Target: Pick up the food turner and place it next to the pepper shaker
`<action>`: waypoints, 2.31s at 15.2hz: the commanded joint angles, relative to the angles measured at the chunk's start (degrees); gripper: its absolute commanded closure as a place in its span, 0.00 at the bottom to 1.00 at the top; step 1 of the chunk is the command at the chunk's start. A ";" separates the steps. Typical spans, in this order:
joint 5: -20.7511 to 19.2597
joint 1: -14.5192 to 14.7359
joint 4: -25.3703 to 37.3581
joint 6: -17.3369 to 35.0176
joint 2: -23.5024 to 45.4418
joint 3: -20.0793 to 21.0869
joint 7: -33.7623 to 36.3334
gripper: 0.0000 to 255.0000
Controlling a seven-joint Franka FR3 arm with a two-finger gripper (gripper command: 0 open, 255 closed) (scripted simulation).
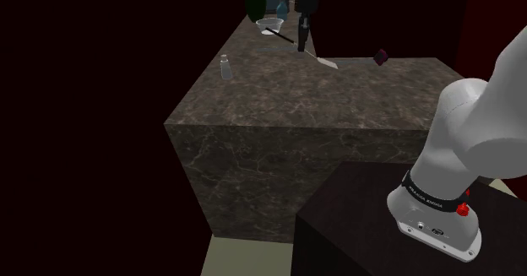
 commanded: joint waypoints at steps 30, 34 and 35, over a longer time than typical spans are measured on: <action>16.86 0.34 22.85 5.58 32.61 2.64 -2.05 1.00; 17.52 0.26 21.02 8.22 33.55 2.94 -2.57 1.00; 17.70 0.23 20.61 8.86 33.81 3.03 -2.71 1.00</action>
